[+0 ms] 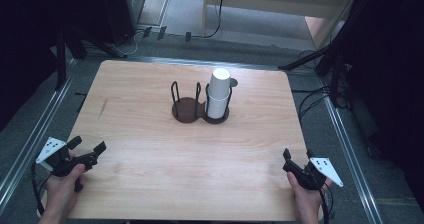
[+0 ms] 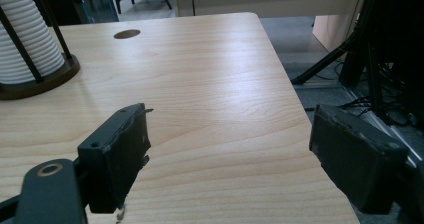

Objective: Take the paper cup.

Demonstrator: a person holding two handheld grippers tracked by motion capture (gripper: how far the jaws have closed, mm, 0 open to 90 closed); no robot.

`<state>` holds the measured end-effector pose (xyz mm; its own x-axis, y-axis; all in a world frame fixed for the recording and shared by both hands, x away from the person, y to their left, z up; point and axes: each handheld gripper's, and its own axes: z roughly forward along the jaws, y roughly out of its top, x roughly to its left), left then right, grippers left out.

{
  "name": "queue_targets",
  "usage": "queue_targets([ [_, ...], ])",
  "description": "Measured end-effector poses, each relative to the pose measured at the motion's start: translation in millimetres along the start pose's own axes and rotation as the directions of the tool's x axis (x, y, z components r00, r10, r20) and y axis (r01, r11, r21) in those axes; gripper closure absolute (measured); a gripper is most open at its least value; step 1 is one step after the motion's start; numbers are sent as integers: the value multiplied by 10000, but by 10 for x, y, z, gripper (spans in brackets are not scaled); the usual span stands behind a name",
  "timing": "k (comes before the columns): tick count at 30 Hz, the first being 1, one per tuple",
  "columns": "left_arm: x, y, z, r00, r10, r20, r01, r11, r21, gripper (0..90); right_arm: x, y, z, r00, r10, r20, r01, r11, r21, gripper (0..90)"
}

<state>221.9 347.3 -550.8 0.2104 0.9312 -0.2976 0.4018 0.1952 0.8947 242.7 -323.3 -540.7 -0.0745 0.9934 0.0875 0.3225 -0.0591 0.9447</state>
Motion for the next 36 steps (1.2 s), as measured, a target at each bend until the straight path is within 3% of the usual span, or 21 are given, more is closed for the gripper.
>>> queue_targets([
  [4,24,11,-10,9996,-214,182,210,9996,190,0,40,35,20,9998,-87,-173,91,9997,234,146],
  [8,39,5,-24,9985,-435,325,427,9988,257,0,176,139,52,9988,-297,-384,307,9992,246,147],
  [17,38,1,-25,9987,-324,397,314,9992,262,0,546,436,145,9937,-591,-955,621,9977,279,147],
  [19,35,-1,-39,9995,-297,139,294,9994,188,0,595,494,169,9917,-609,-1135,640,9977,239,142],
  [21,32,-2,-41,9995,-270,138,268,9995,146,0,651,555,205,9901,-579,-1277,620,9977,286,137],
  [31,0,-6,-43,9988,112,481,-126,9996,268,0,963,825,404,9762,-746,-2035,788,9968,128,129],
  [36,5,-7,-33,9983,45,579,-62,9996,290,0,1127,944,482,9699,-903,-2261,933,9956,24,129],
])
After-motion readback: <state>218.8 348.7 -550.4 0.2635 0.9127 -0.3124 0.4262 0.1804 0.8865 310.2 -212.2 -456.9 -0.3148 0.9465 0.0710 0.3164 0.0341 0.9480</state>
